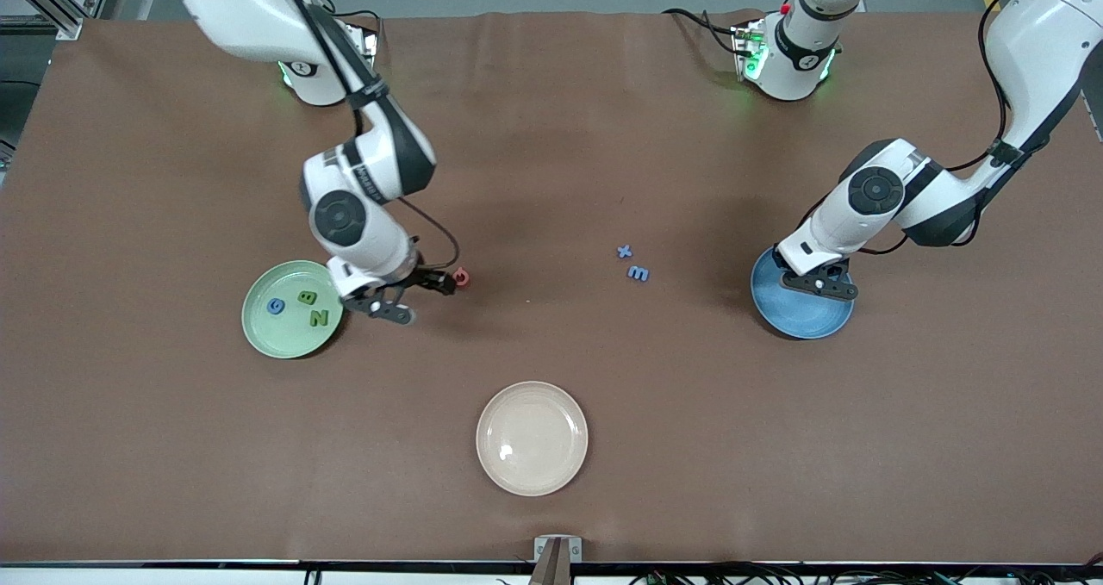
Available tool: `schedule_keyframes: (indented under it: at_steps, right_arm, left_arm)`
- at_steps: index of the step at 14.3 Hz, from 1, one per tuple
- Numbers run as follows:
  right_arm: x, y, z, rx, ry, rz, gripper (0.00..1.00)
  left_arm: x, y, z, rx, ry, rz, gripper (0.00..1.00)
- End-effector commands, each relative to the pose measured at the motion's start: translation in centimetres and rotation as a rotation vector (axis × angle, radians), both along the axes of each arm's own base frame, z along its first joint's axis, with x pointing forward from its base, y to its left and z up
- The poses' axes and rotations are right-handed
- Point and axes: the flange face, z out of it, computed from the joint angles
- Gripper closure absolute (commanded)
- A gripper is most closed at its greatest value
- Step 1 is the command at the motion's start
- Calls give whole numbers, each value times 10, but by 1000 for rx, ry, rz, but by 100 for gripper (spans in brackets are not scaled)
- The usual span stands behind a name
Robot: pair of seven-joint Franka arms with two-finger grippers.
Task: Sort upper and lower case letters into plates
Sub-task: 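Move the left gripper to the m while the right gripper grasps the Q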
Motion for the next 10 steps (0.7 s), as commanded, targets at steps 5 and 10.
schedule_keyframes:
  at_steps: [5, 10]
  right_arm:
    - [-37, 53, -54, -5, -29, -67, 4]
    - [-43, 38, -69, -52, -34, -27, 25]
  left_arm:
    - [1, -7, 9, 13, -23, 3, 0]
    - [1, -64, 49, -44, -42, 113, 0]
